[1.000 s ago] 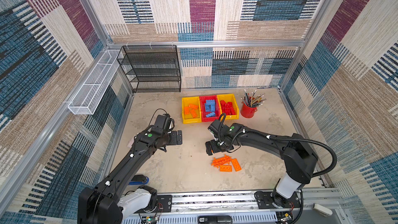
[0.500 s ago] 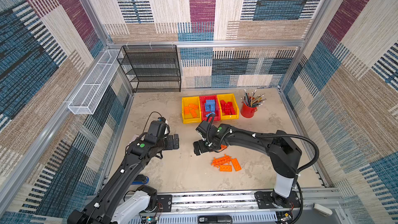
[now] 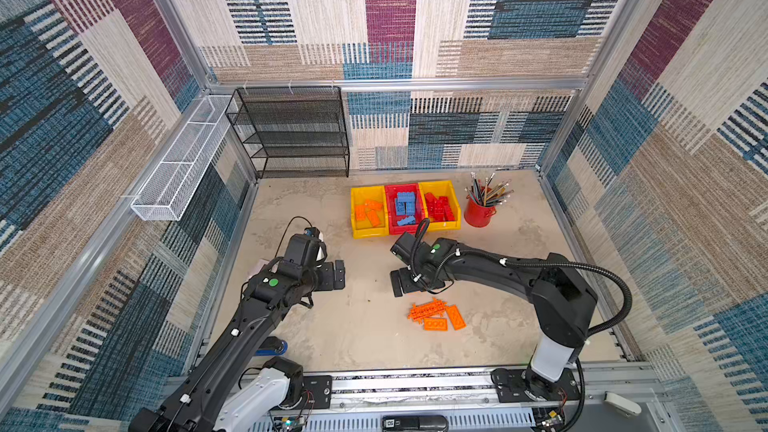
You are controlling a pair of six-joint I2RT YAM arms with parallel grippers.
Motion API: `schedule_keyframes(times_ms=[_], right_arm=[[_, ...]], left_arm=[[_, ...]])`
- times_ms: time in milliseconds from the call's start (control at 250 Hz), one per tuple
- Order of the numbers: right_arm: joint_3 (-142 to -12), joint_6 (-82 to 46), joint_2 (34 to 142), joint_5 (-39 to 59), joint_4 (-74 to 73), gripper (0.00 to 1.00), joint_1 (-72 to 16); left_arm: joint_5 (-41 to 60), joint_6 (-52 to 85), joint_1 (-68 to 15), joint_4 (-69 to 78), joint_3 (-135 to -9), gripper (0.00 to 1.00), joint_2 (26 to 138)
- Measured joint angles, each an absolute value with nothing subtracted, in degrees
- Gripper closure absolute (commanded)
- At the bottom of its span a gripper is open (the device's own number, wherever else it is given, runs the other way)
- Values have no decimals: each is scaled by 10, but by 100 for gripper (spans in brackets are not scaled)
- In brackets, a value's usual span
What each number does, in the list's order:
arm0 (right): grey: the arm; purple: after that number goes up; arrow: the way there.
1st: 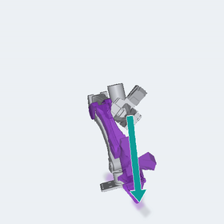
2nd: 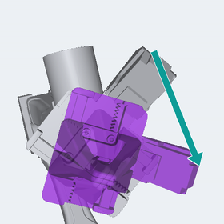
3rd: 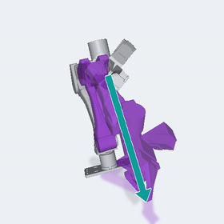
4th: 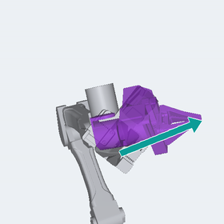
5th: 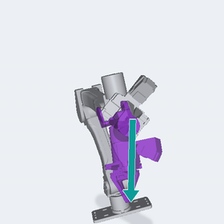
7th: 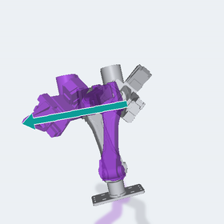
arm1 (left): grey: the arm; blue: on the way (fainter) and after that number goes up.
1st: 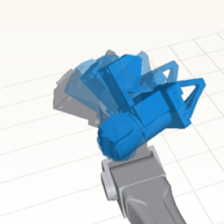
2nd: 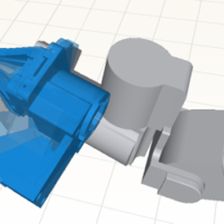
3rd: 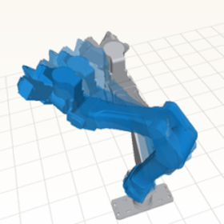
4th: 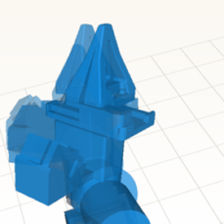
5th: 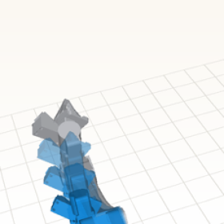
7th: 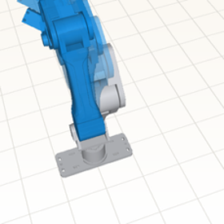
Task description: Sort the legos into containers by color
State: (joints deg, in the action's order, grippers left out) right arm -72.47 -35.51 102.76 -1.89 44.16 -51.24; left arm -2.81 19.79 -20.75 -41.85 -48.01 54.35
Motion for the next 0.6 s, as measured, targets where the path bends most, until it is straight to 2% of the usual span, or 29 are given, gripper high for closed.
schedule_keyframes(times_ms=[436,600], right_arm=[[-763,-311,1076,35,398,1,-510],[-757,-277,1063,52,384,1,-510]], left_arm=[[-29,197,-208,-423,-480,1,536],[-29,197,-208,-423,-480,1,540]])
